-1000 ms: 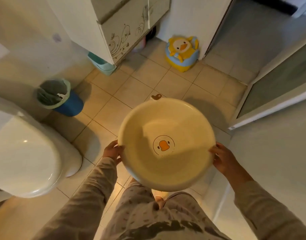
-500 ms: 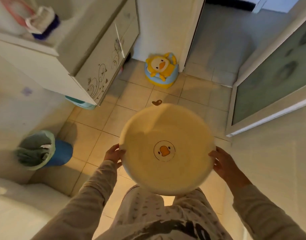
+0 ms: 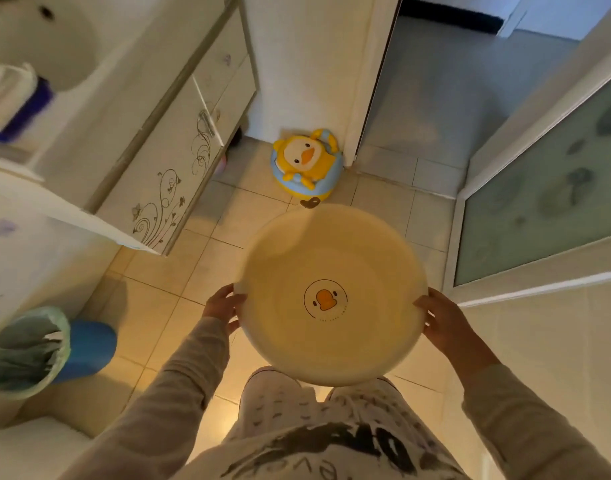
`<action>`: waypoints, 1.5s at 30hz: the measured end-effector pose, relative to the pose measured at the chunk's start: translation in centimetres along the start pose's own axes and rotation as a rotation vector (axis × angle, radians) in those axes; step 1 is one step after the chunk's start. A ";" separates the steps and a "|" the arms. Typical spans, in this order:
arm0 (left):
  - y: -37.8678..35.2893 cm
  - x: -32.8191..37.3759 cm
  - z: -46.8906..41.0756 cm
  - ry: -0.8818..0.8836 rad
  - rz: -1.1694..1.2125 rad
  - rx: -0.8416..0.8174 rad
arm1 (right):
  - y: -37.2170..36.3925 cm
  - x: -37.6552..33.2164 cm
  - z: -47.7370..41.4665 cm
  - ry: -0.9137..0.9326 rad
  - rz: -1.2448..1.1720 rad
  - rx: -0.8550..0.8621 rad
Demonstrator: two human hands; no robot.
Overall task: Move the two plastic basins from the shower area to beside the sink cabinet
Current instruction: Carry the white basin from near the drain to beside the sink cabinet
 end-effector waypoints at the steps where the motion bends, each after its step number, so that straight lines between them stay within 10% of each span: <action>1: -1.0 0.2 -0.2 0.014 0.023 0.014 | 0.0 -1.5 -1.3 -0.001 0.016 -0.009; 16: -10.6 4.4 -1.4 0.149 0.421 0.187 | -9.3 -20.8 -15.1 0.011 0.406 -0.277; 45: -10.6 10.7 -9.3 0.367 0.861 0.544 | -39.2 -27.4 -28.4 -0.136 1.044 -0.578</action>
Point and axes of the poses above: each hand's wrist, its own z-axis away from the middle knuckle, its own y-axis out of the back of the hand, x = y × z, the point moved 9 cm from there along -z, towards the middle knuckle, and after that the axes turned 4 degrees about x, right-handed, at the moved point
